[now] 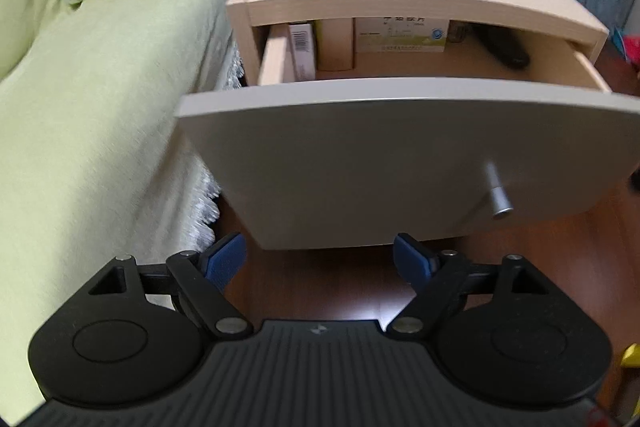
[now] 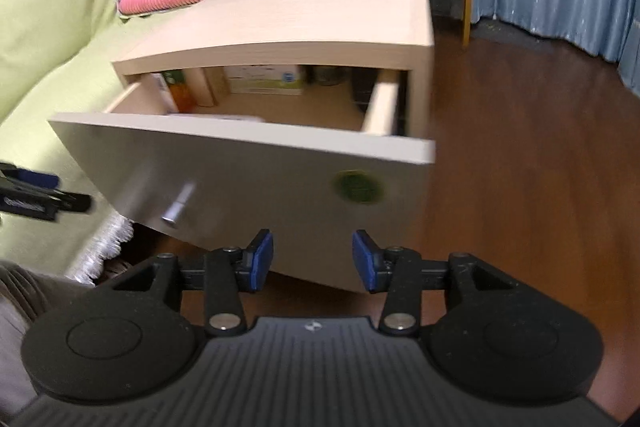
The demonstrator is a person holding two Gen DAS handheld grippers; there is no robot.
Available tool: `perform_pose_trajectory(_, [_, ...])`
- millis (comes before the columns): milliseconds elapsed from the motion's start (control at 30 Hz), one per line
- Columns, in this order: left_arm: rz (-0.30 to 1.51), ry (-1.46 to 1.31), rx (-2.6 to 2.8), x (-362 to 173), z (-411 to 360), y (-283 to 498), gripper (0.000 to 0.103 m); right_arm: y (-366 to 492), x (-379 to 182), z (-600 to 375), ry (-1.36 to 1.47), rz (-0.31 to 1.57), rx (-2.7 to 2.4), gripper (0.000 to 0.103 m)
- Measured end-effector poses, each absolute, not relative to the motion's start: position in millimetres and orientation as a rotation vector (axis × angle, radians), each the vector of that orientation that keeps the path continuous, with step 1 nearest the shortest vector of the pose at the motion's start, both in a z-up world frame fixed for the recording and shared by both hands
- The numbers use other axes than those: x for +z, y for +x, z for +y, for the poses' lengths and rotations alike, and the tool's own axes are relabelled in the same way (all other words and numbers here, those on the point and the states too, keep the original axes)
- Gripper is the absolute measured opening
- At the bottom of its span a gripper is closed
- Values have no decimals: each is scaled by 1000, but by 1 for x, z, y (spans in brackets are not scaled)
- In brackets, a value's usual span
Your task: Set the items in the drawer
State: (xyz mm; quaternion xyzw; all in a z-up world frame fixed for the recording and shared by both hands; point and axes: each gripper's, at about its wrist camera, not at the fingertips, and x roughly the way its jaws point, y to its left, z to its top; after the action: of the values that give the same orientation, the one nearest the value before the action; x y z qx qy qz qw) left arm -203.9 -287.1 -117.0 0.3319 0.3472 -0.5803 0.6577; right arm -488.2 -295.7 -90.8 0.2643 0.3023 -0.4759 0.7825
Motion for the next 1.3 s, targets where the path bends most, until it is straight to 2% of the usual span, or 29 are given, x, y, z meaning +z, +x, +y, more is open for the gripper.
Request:
perform_pose_trajectory(33, [801,734,-1314,-117,-288,-207,83,-480,-92,-295,566,655,-1012,41])
perform_pose_trajectory(100, [818,705,-1311,-119,-290,-212,84,-466,-95,-297,555,658,-1016,56])
perform_pose_trajectory(233, [816,681,-1297,-126,-296,-220,84,-454,-103,-305,676,622,-1046,57])
perform_pose_trajectory(267, [810,676,-1298,-128,-296,-222,84,-451,-105,-306,705,619,-1058,61])
perform_pose_trajectory(367, [805,660,-1299,-132,-295,-225,85,-441,-105,-301,727,612,-1086,91])
perform_pose_trajectory(400, [805,658,-1297,-134,-295,-225,86,-440,-104,-298,724,594,-1087,99])
perform_pose_trajectory(433, [808,657,-1296,-136,-295,-226,86,-438,-103,-295,721,576,-1087,102])
perform_pose_trajectory(567, [821,634,-1294,-139,-294,-223,87,-445,-106,-287,777,476,-1043,102])
perform_pose_trajectory(700, [822,603,-1280,-140,-290,-221,92,-455,-114,-286,859,452,-1032,102])
perform_pose_trajectory(833, [788,626,-1283,-140,-292,-226,92,-444,-111,-289,793,502,-1044,101])
perform_pose_trajectory(967, [771,648,-1295,-141,-298,-232,92,-424,-111,-294,691,606,-1091,92])
perform_pose_trajectory(1300, [744,669,-1344,-148,-307,-235,92,-408,-118,-311,668,645,-1187,88])
